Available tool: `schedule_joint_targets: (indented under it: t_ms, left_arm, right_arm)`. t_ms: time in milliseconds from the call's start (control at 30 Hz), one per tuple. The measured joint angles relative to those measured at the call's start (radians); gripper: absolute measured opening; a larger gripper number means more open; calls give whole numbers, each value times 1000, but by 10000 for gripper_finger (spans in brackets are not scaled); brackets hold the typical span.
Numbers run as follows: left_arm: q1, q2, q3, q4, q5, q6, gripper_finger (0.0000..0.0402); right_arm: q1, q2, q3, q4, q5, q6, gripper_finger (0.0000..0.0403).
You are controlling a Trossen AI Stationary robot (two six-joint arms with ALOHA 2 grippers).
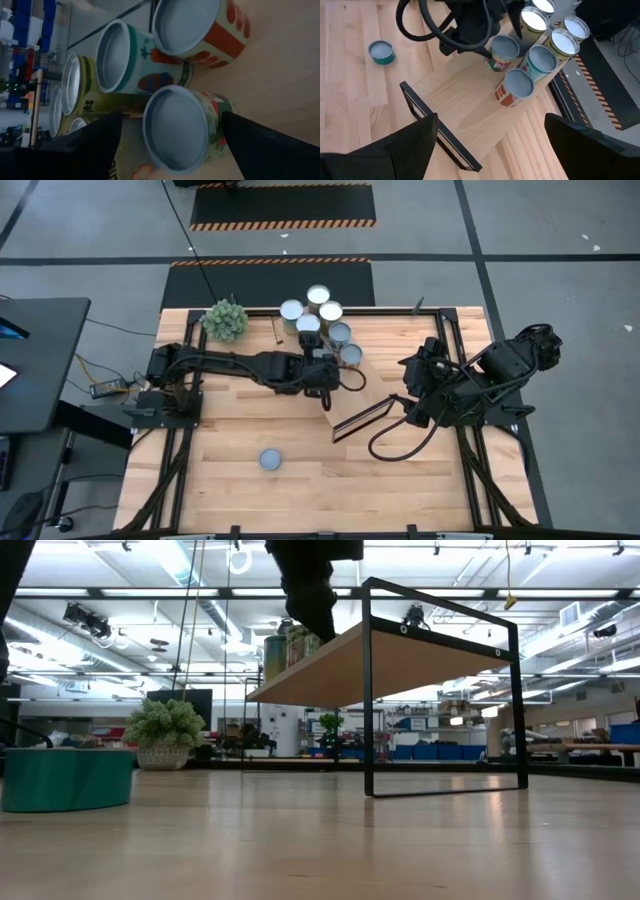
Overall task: Pick and place cans onto a shelf
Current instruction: Put the small canned peas on the shelf, then put the blue tuna can on the shelf
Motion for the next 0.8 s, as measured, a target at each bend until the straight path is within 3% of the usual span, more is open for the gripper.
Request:
schedule_joint_targets:
  t_ms: [433,800]
  left_arm:
    - [0,0,0,-131,-77,-130,345]
    - [-28,-23,0,-140,-124,-218,345]
  right_arm:
    - [-2,0,0,0,0,-9,373]
    - [-3,0,0,0,0,-8,373]
